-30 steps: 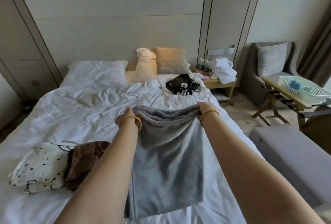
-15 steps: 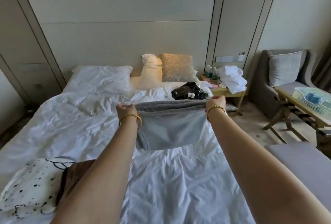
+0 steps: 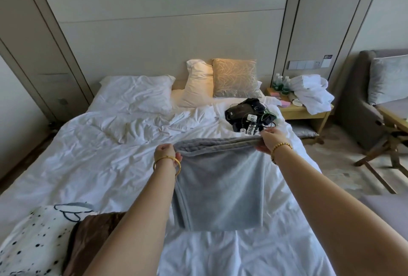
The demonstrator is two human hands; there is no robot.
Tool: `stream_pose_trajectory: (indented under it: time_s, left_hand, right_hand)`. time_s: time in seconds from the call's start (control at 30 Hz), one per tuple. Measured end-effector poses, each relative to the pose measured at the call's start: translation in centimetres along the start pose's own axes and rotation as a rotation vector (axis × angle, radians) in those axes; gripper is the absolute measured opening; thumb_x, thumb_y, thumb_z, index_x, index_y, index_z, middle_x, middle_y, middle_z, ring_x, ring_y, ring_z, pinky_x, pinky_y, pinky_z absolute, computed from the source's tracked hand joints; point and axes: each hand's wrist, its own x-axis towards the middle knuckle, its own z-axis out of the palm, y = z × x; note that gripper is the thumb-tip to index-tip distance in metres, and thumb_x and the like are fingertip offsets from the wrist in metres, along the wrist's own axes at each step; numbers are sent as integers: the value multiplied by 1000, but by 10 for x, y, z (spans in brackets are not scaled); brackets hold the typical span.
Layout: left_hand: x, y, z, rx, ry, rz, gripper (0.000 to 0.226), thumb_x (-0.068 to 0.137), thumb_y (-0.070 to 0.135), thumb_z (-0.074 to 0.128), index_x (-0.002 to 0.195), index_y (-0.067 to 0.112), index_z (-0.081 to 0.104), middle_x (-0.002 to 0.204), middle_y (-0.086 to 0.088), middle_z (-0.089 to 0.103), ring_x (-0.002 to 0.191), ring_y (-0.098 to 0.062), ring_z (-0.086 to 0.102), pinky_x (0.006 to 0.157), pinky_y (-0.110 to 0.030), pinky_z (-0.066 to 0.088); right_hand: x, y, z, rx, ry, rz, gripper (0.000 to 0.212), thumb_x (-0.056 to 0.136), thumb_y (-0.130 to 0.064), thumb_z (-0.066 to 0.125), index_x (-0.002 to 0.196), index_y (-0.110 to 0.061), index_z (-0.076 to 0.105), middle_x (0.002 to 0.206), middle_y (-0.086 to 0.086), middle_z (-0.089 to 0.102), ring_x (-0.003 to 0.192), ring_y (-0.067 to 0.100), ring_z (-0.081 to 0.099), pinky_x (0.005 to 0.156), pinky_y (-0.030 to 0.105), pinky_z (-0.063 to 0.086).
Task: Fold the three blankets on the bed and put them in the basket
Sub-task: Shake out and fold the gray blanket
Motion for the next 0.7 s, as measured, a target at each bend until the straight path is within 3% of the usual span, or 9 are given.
stream_pose_trajectory:
  time_s: [0.1,0.2,0.3,0.37,0.43,0.57,0.7]
  left_hand:
    - [25,-9,12,76,29,0,25,98,16,37,118,12,52,108,-12,48,61,-17,47,52,-24,46]
    - [40,-5,28,138,27,81,25,98,12,33,114,14,51,126,-17,47,74,-21,49,54,-25,47]
    - [44,9,43,177,16,191,22,97,11,30,104,16,50,112,-15,51,77,-23,52,50,-23,44]
    - [42,16,47,160,1,240,19,95,12,31,96,19,49,101,-9,49,67,-18,50,51,-23,45]
    - [36,17,42,138,-5,250,17,93,13,36,90,19,51,97,-7,48,72,-19,49,52,-23,47]
    - [19,-4,17,160,1,179,21,91,17,42,73,23,49,84,-5,47,74,-20,45,51,-23,46]
    - [12,-65,-30,293,-6,52,21,92,15,40,75,22,50,80,-4,49,64,-17,46,52,-24,44]
  right_hand:
    - [31,4,12,57,-30,52,24,92,4,41,78,-12,53,100,14,48,65,24,56,33,24,49]
    - [49,3,23,119,-22,-18,24,90,9,38,88,-9,54,107,14,48,73,22,56,36,21,50]
    - [55,-5,28,173,11,-123,32,86,13,33,93,-11,53,103,9,50,84,23,56,45,23,55]
    - [50,-8,27,196,71,-167,35,84,12,29,94,-12,53,93,4,50,78,18,55,45,21,54]
    - [40,-6,24,197,150,-196,34,83,8,28,92,-12,53,84,1,50,73,14,53,43,21,52]
    - [15,24,14,55,297,-203,25,83,-3,37,88,-14,59,78,4,55,65,17,53,53,30,49]
    - [-15,93,-1,-167,333,-100,22,86,-7,42,89,-11,63,75,6,55,67,20,49,61,26,37]
